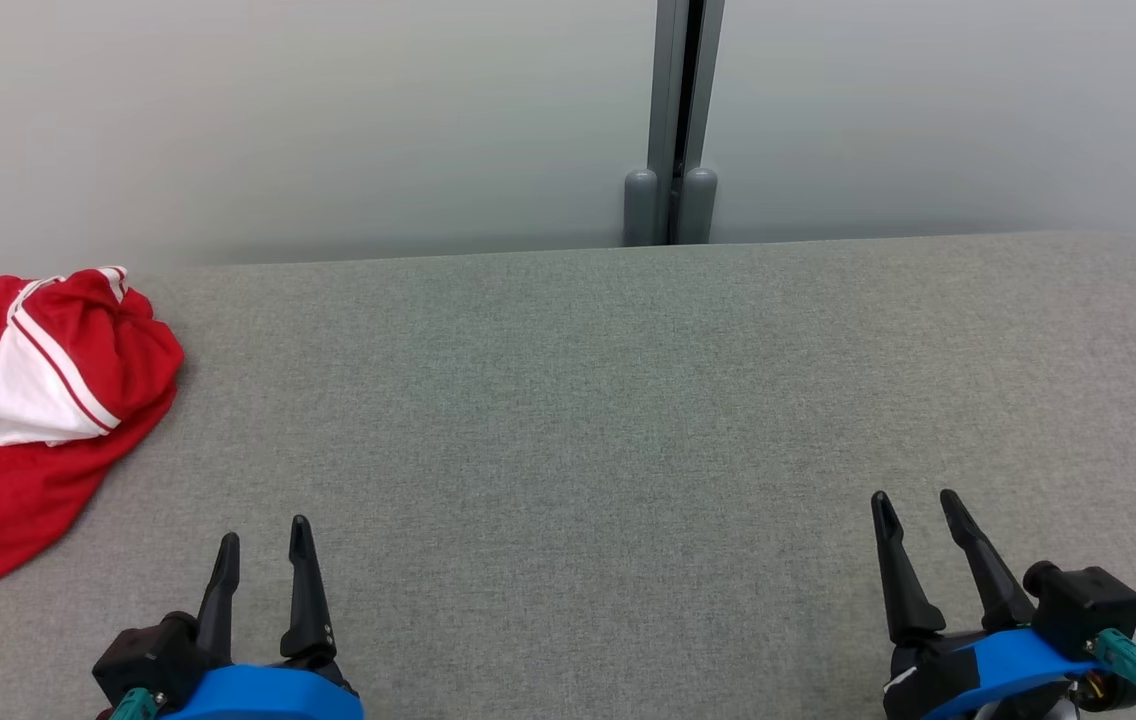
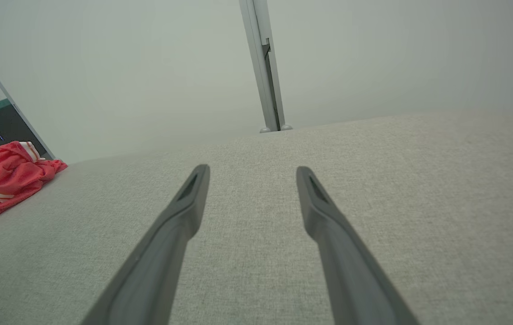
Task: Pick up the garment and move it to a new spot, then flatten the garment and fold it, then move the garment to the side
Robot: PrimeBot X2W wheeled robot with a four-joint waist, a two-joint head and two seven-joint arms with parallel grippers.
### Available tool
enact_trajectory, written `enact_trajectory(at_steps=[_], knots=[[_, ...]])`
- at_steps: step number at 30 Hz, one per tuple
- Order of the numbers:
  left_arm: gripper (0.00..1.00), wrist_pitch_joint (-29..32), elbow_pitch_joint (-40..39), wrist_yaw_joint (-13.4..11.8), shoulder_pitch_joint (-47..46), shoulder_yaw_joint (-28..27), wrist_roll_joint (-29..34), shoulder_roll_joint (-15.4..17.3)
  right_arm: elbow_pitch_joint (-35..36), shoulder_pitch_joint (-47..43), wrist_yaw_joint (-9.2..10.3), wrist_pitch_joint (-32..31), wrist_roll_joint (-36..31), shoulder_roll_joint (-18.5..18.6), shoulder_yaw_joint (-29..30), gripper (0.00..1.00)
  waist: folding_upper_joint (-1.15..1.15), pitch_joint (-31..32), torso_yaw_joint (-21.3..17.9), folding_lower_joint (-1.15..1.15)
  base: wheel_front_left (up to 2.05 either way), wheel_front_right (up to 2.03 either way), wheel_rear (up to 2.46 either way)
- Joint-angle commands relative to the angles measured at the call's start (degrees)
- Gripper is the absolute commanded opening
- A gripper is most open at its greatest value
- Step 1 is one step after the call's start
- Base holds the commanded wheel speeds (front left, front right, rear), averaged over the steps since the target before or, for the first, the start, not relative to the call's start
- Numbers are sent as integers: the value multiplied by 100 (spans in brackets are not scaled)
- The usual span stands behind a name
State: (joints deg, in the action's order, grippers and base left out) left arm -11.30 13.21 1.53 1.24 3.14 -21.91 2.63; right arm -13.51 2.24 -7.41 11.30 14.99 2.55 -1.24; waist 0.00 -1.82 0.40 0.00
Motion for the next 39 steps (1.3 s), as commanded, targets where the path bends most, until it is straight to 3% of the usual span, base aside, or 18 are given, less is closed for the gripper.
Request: enact_trajectory(at_steps=[1, 33, 39], knots=[[100, -57, 3, -4, 34, 33, 131, 31, 21, 61, -12, 52, -162, 42, -8, 100, 0, -4, 2, 0, 0, 0, 0], [100, -404, 328, -38, -7, 107, 960, 33, -35, 84, -9, 405, -1575, 50, -74, 100, 0, -108, 46, 0, 0, 0, 0], [100, -398, 412, -44, -45, 82, 845, 32, -49, 89, -9, 401, -1501, 48, -46, 100, 0, -113, 51, 0, 0, 0, 0]])
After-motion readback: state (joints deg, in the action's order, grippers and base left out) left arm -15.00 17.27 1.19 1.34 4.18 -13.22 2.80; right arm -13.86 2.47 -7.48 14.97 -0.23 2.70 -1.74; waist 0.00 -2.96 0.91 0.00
